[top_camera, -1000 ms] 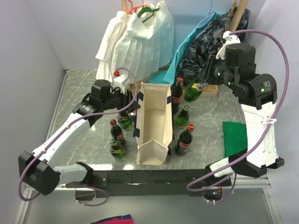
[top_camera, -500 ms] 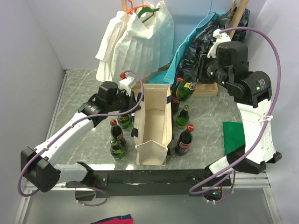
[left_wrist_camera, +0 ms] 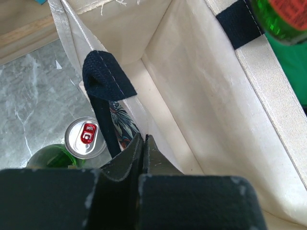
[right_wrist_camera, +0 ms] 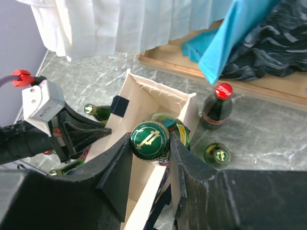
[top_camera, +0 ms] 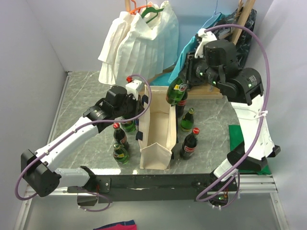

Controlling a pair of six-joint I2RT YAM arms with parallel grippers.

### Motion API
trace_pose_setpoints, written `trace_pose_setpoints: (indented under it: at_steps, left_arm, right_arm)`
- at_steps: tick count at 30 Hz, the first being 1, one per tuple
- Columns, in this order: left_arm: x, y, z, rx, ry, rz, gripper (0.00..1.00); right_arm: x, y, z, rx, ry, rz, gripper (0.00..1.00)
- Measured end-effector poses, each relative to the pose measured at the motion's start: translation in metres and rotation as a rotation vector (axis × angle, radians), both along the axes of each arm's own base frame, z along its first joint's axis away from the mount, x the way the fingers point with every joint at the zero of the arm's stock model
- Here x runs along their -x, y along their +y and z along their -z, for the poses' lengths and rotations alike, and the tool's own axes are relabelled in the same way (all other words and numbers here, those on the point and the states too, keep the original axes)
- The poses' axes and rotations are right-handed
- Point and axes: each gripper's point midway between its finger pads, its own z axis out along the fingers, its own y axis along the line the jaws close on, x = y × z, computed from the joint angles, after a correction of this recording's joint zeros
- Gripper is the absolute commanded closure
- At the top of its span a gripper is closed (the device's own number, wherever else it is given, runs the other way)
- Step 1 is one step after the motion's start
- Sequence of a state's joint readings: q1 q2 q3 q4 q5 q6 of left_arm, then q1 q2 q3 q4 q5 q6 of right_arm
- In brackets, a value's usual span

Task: Place the beverage into the canvas bag
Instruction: Place the drink in the canvas bag.

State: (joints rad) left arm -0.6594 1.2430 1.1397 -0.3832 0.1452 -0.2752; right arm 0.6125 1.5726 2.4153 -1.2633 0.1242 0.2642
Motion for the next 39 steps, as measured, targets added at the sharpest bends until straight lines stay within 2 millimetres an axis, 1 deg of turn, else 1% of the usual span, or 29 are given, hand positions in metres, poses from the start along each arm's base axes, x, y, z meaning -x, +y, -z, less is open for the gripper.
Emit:
trace_pose_setpoints:
  at_steps: [7, 13, 17, 20, 25, 30, 33, 39]
  left_arm:
    - [0.0, -0.002, 0.0, -0.016, -0.013, -0.027, 0.99]
    - [0.0, -0.002, 0.001, -0.025, -0.021, -0.04, 0.99]
    - [0.001, -0.003, 0.0, -0.025, -0.022, -0.046, 0.99]
    - [0.0, -0.002, 0.0, -0.021, -0.019, -0.058, 0.99]
    - [0.0, -0.001, 0.0, -0.019, -0.012, -0.069, 0.99]
    - [0.002, 0.001, -0.004, -0.018, 0.0, -0.08, 0.99]
    - [0.003, 0.002, -0.007, -0.021, 0.008, -0.094, 0.99]
    - [0.0, 0.01, -0.011, -0.033, 0.016, -0.149, 0.99]
  right_arm:
    - [-0.001, 0.026, 0.01, 0.013, 0.022, -0.058, 1.0]
    - [-0.004, 0.053, 0.029, 0.036, 0.054, -0.106, 1.0]
    - [-0.007, 0.061, 0.046, 0.065, 0.085, -0.115, 1.0]
    - [-0.011, 0.062, 0.058, 0.092, 0.102, -0.102, 1.0]
    - [-0.02, 0.054, 0.079, 0.158, 0.12, -0.045, 1.0]
    - [-0.027, 0.049, 0.101, 0.215, 0.143, -0.001, 1.0]
    - [-0.03, 0.045, 0.105, 0.234, 0.142, 0.023, 1.0]
    - [-0.035, 0.041, 0.103, 0.24, 0.122, 0.057, 1.0]
